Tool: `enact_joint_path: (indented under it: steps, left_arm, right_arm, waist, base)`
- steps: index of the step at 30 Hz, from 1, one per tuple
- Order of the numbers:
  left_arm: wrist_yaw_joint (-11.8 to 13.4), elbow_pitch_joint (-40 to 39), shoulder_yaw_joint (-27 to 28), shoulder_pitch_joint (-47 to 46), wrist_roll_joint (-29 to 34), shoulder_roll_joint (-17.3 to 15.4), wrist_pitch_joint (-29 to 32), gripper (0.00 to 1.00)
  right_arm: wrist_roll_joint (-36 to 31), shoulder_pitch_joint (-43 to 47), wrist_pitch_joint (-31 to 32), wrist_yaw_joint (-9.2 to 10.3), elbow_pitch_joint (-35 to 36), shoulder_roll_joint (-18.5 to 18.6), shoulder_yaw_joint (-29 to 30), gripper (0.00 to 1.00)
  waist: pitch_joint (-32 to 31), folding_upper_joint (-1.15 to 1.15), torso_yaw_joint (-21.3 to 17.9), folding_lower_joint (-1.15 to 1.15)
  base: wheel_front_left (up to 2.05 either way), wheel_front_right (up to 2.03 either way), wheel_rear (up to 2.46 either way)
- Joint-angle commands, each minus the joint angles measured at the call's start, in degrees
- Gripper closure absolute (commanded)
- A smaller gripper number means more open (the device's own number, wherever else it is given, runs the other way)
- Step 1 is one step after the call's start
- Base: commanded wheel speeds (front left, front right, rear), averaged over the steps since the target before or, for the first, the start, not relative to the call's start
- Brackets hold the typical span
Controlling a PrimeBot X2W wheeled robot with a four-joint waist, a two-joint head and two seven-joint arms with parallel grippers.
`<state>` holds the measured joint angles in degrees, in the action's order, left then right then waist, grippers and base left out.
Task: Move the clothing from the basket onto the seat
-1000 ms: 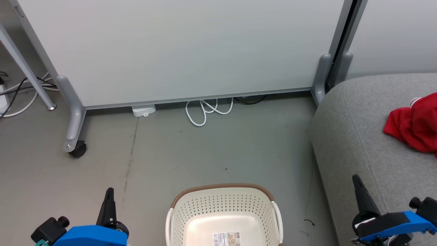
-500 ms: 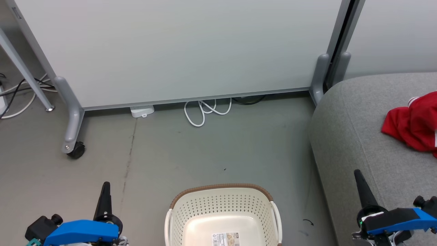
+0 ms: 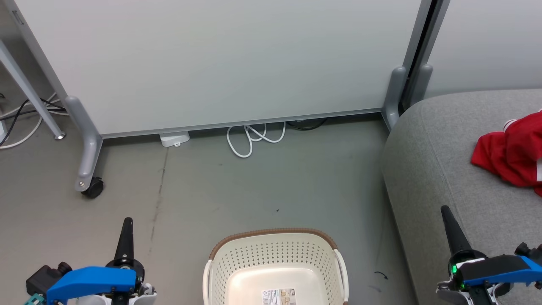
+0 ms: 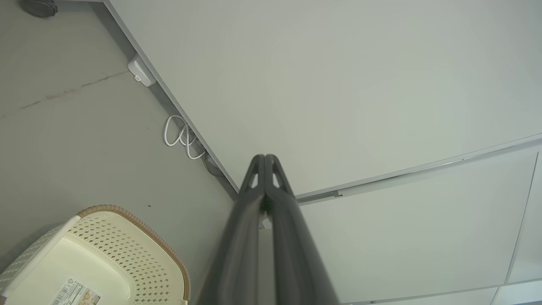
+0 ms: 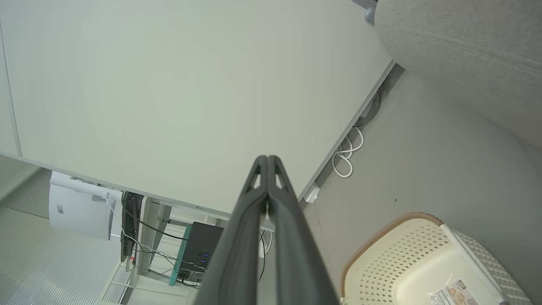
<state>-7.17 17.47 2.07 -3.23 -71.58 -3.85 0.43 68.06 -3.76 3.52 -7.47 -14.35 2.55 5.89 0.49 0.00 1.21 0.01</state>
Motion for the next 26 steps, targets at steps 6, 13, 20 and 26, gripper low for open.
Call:
enact_joint_path:
  steps: [6,13,20,26]
  left_arm:
    - [-0.4,-1.1,0.9,-1.6,-3.4,0.0,1.0,1.00]
    - [-0.4,-1.6,1.6,-1.9,-6.6,0.2,2.0,1.00]
    - [-0.4,-2.0,2.2,-2.2,-9.5,0.3,2.8,1.00]
    - [-0.5,-2.3,2.7,-2.5,-11.9,0.4,3.6,1.00]
  right_arm:
    - [4.1,-1.4,0.6,-0.03,0.6,0.4,0.2,1.00]
    - [7.8,-1.7,1.1,-0.03,0.6,0.4,0.3,1.00]
    - [11.2,-1.9,1.5,-0.03,0.5,0.4,0.4,1.00]
    - [14.0,-2.0,1.9,-0.04,0.5,0.4,0.5,1.00]
  waist:
    - [0.0,0.00,-0.1,-0.01]
    - [-0.1,0.00,-0.3,-0.01]
    - [-0.1,0.00,-0.5,-0.01]
    - [-0.2,0.00,-0.6,-0.01]
  base:
    - [0.00,0.00,0.00]
    - [0.00,0.00,0.00]
    - [0.00,0.00,0.00]
    - [0.00,0.00,0.00]
